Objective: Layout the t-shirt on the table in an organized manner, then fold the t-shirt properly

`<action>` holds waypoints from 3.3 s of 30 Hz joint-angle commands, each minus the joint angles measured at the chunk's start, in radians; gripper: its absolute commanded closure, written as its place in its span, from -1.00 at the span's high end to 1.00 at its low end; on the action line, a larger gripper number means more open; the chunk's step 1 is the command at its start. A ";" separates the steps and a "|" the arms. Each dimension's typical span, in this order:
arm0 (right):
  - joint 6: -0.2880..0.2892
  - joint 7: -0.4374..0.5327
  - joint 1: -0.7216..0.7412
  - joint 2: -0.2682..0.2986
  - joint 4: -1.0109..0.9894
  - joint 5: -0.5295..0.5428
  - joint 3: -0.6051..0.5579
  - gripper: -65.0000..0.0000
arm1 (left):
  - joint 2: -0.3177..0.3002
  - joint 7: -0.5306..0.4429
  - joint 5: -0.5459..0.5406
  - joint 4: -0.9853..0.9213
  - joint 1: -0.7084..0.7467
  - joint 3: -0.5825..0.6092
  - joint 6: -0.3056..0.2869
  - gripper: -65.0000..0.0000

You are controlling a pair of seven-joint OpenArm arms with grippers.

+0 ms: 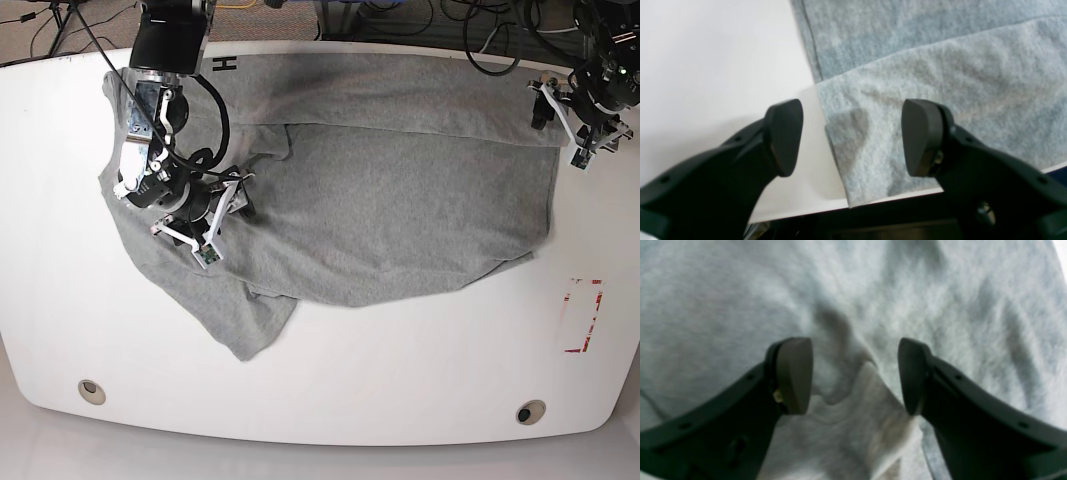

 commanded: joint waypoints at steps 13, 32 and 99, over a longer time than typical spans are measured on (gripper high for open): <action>0.002 0.013 0.005 0.059 -0.007 0.010 -0.060 -0.55 | -0.013 -0.016 -0.005 0.013 0.001 -0.007 -0.001 0.35; 0.002 0.013 -0.025 0.056 0.120 0.019 -0.085 -0.87 | -0.013 -0.016 -0.005 -0.025 -0.001 -0.007 -0.001 0.35; 0.002 -0.009 -0.325 0.081 0.324 0.059 -0.001 -0.35 | -0.014 -0.016 -0.007 -0.060 -0.004 0.016 -0.001 0.35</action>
